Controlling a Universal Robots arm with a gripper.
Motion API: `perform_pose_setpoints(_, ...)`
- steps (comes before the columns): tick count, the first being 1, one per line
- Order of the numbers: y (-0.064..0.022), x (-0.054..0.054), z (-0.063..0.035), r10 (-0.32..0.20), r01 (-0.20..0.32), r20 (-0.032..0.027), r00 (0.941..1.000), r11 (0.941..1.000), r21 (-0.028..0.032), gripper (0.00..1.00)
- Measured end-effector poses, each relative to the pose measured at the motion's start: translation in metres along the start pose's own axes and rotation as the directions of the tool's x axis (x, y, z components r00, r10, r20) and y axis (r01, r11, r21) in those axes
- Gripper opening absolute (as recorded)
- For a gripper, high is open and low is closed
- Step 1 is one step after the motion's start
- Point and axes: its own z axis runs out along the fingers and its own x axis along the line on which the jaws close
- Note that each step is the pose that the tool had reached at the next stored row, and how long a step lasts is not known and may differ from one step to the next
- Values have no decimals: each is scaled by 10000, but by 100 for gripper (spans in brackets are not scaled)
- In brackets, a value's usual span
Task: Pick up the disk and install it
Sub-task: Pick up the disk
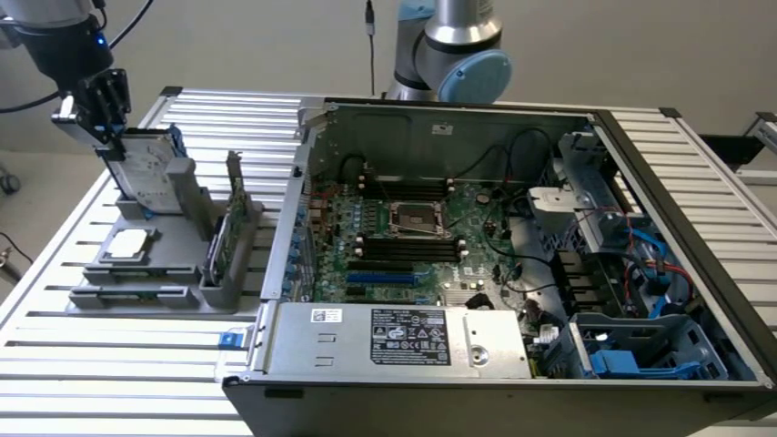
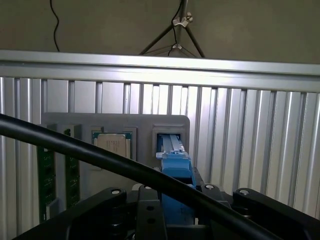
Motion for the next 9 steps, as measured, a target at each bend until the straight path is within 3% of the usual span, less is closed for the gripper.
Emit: perform_pose_setpoints(9,0,1,-23,0,0,-2,10000,10000,2,32)
